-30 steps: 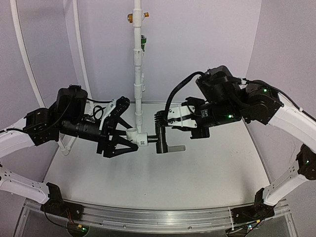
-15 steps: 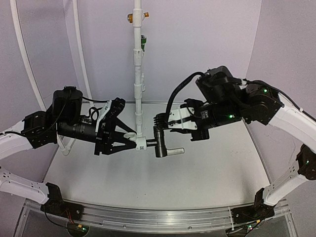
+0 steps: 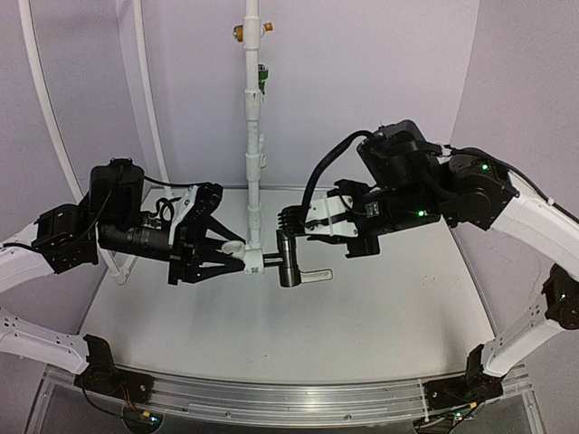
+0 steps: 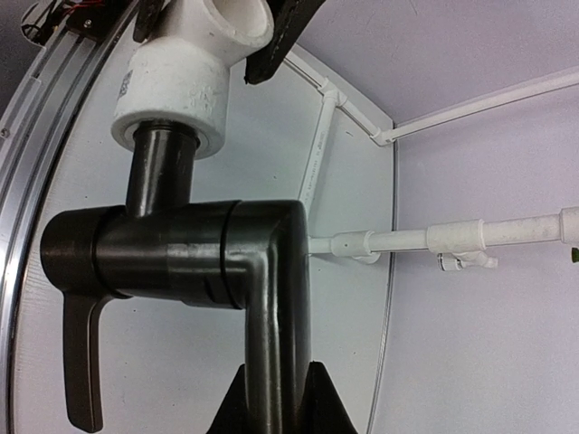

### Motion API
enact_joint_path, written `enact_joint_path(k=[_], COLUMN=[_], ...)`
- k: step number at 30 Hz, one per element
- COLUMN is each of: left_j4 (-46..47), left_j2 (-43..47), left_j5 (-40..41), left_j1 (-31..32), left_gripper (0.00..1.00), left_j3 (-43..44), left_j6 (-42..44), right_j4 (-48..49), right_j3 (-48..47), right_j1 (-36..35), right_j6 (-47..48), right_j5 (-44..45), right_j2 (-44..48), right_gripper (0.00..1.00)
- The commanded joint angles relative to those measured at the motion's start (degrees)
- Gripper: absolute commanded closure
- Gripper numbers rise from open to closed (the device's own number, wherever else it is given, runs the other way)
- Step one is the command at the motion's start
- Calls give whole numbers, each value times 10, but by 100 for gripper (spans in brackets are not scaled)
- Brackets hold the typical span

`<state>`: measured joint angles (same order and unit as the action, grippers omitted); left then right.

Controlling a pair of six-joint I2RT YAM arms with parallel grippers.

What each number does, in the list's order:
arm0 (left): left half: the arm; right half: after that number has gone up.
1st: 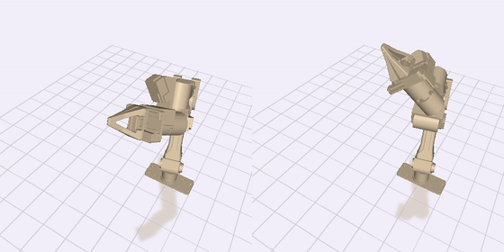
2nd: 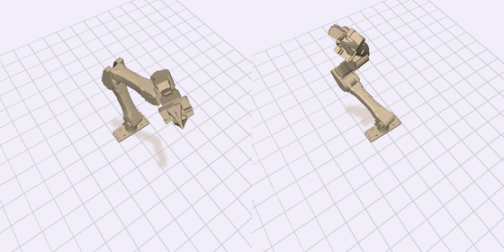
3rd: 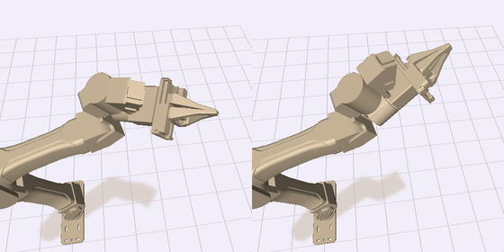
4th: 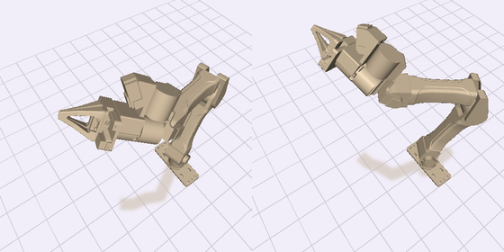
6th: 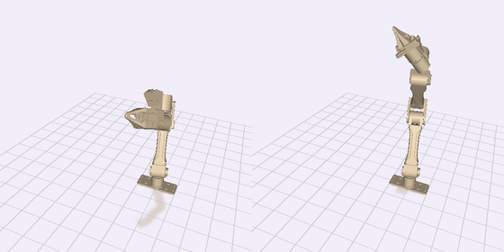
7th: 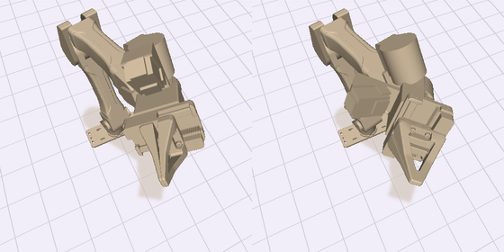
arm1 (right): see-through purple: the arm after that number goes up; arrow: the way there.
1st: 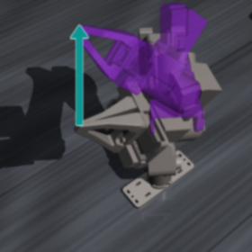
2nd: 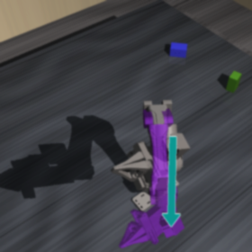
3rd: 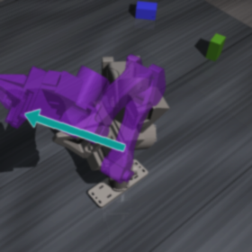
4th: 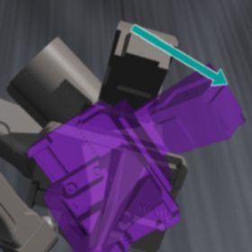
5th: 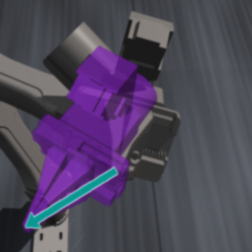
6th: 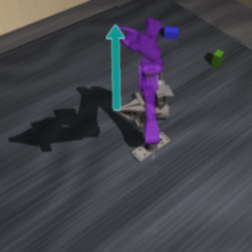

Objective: Install the water faucets

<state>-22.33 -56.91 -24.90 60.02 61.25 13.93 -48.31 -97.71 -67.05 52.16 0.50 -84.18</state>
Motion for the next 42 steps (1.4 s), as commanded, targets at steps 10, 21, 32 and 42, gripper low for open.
enact_joint_path(k=[10,21,32,42], left_j4=[21,46,119,132], left_j2=[29,40,38,12], left_j5=[119,184,237,420], left_j1=[5,4,4,-8], left_gripper=[0,0,0,0], left_j3=[9,-20,-58,-75], left_j6=[-6,93,-15,-173], right_j4=[35,39,37,96], right_j3=[-5,94,109,83], right_j1=[17,95,319,419], right_j6=[-67,-195,-183,-202], right_j5=[13,-113,-67,-90], right_j2=[5,38,-66,-194], right_gripper=[100,100,100,100])
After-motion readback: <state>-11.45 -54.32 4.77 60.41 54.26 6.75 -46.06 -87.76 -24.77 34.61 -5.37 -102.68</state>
